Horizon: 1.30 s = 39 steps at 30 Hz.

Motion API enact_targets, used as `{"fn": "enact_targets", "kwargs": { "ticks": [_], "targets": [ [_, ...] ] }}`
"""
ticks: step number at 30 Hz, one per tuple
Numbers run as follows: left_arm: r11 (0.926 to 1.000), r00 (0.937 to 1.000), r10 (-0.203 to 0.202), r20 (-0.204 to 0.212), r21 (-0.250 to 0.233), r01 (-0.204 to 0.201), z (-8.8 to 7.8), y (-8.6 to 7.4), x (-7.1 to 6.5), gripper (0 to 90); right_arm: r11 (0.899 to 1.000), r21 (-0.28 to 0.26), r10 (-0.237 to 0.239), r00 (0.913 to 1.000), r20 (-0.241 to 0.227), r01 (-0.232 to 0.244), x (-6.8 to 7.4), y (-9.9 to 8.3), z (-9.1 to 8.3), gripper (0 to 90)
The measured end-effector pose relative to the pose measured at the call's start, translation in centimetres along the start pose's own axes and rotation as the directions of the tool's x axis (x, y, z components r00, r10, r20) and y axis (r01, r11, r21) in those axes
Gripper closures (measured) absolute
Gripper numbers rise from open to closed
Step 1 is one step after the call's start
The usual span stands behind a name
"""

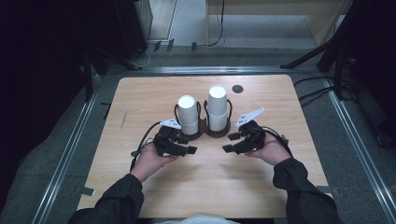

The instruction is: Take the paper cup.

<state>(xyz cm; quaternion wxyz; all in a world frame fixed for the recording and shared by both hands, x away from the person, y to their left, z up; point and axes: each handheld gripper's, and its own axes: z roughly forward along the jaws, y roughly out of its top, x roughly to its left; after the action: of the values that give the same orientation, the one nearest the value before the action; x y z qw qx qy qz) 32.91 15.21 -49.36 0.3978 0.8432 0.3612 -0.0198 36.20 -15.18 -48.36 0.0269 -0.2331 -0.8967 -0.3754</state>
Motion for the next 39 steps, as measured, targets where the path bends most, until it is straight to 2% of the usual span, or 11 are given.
{"fn": "enact_targets", "kwargs": {
  "ticks": [4, 5, 10, 11, 16, 20, 23, 25, 31, 36, 39],
  "targets": [
    [0.9999, 1.0, 0.001, 0.002, -0.016, -0.001, -0.1, 0.2, -0.4, 43.3, 1.0, -0.016, -0.014, 0.9998, 0.013, 0.014, -0.1, 0.2, -0.5, 38.4],
    [0.9998, 1.0, 0.002, 0.005, -0.021, -0.001, -0.2, 0.2, -0.5, 45.0, 1.0, -0.018, -0.024, 0.9992, 0.033, 0.024, -0.2, 0.4, -1.0, 38.3],
    [0.9989, 0.9994, 0.028, -0.023, -0.038, -0.028, 0.0, 0.7, -1.3, 50.5, 0.999, -0.036, -0.013, 0.9988, 0.048, 0.014, -0.5, 0.8, -2.0, 36.6],
    [0.9984, 0.9991, 0.03, -0.029, -0.046, -0.031, 0.2, 0.8, -1.5, 50.6, 0.999, -0.03, -0.023, 0.9977, 0.064, 0.025, -0.6, 0.9, -2.3, 36.2],
    [0.9977, 0.9969, 0.059, -0.051, -0.03, -0.061, 0.9, 1.5, -2.3, 52.8, 0.999, -0.029, -0.02, 0.9977, 0.064, 0.022, -1.3, 1.5, -3.2, 36.1],
    [0.9976, 0.9964, 0.05, -0.069, -0.044, -0.053, 1.5, 2.4, -2.6, 55.5, 0.999, -0.029, -0.023, 0.9962, 0.084, 0.026, -2.1, 2.2, -4.2, 36.0],
    [0.997, 0.9974, 0.021, -0.069, -0.073, -0.026, 1.9, 3.0, -2.7, 57.2, 0.999, -0.027, -0.024, 0.9956, 0.091, 0.026, -2.6, 2.7, -4.7, 35.2],
    [0.9969, 0.9978, 0.02, -0.063, -0.075, -0.024, 2.2, 3.4, -2.8, 57.2, 0.999, -0.028, -0.025, 0.9951, 0.095, 0.028, -2.9, 3.2, -5.2, 34.5],
    [0.9967, 0.9959, 0.02, -0.088, -0.077, -0.027, 3.3, 4.3, -3.4, 60.3, 0.998, -0.043, -0.039, 0.9939, 0.103, 0.044, -3.6, 4.8, -6.2, 32.1],
    [0.9956, 0.9926, 0.011, -0.121, -0.091, -0.022, 3.9, 5.0, -3.9, 61.8, 0.998, -0.042, -0.05, 0.99, 0.132, 0.056, -3.9, 6.2, -6.5, 31.7],
    [0.991, 0.9887, -0.016, -0.149, -0.134, -0.004, 4.0, 5.3, -4.0, 64.7, 0.996, -0.063, -0.056, 0.9877, 0.146, 0.066, -3.8, 7.2, -6.6, 30.6]
  ]
}}
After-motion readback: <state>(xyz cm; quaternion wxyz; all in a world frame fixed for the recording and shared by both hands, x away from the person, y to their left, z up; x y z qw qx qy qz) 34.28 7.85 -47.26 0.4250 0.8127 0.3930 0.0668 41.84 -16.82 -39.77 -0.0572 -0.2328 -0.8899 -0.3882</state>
